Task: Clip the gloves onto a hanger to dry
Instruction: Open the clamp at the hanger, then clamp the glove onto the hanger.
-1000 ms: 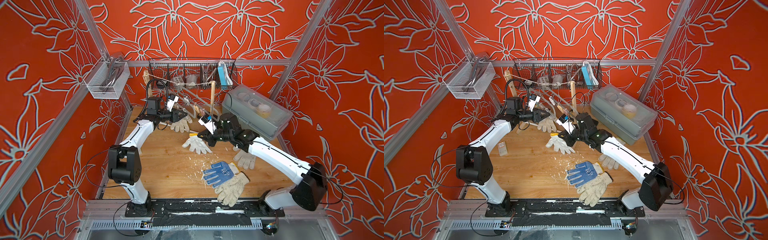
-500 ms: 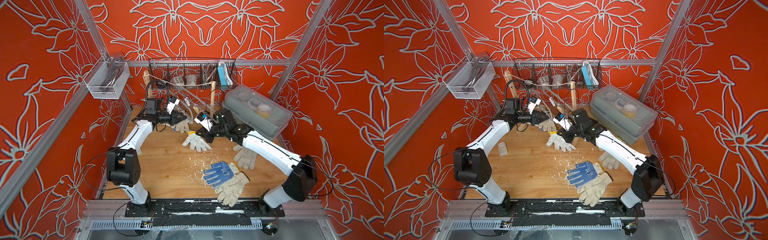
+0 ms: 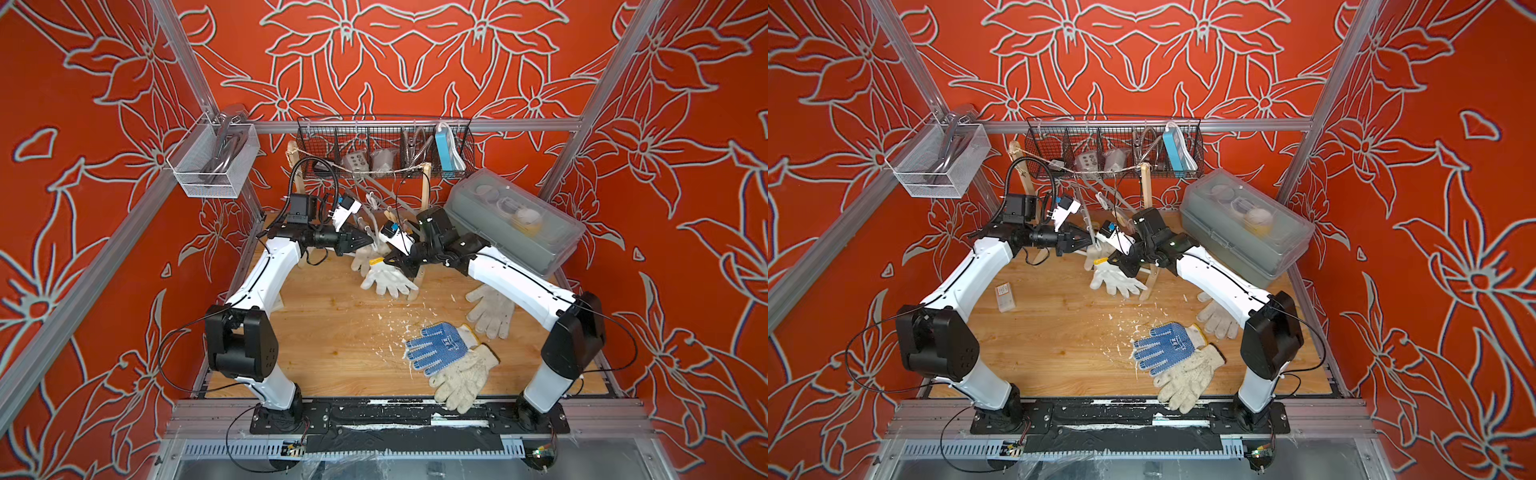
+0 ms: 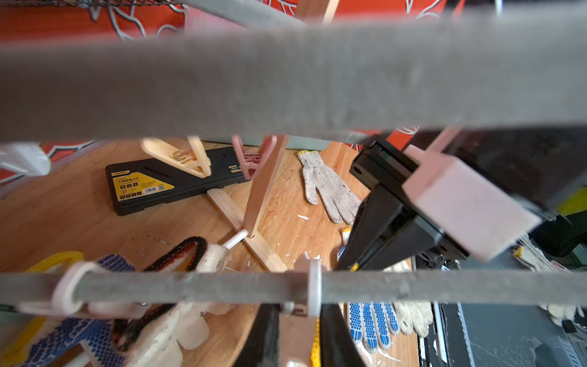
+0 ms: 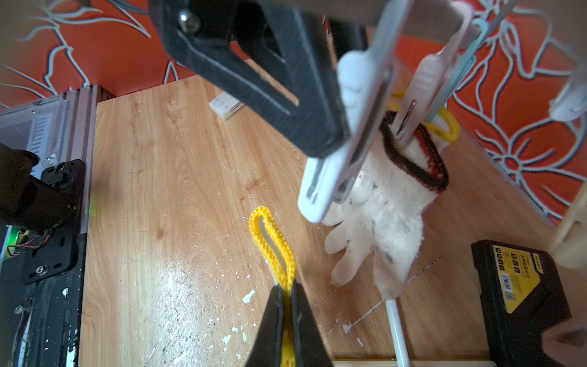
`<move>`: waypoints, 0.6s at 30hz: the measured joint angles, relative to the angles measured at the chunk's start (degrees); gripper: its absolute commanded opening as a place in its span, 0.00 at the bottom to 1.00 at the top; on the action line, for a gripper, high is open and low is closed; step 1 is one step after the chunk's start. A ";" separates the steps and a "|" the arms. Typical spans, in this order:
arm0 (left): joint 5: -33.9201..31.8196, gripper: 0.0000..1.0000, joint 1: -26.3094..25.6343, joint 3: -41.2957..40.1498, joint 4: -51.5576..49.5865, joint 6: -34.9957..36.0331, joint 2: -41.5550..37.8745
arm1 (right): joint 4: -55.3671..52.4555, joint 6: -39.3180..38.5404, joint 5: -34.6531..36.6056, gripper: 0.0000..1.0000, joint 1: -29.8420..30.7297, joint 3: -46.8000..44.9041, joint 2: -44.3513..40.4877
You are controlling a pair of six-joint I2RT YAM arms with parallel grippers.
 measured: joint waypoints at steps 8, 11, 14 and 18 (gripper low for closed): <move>0.46 0.10 0.00 0.57 -2.84 2.47 0.00 | 0.17 0.15 -2.71 0.00 -0.98 1.86 1.05; 0.76 0.10 0.00 0.72 -3.19 2.75 0.00 | 0.37 0.33 -3.65 0.00 -1.38 3.06 1.62; 1.01 0.10 0.00 0.74 -3.34 3.06 0.00 | 0.44 0.48 -4.42 0.00 -1.73 3.78 2.03; 1.16 0.10 0.00 0.74 -3.45 3.34 0.00 | 0.39 0.55 -5.14 0.00 -1.84 4.74 2.78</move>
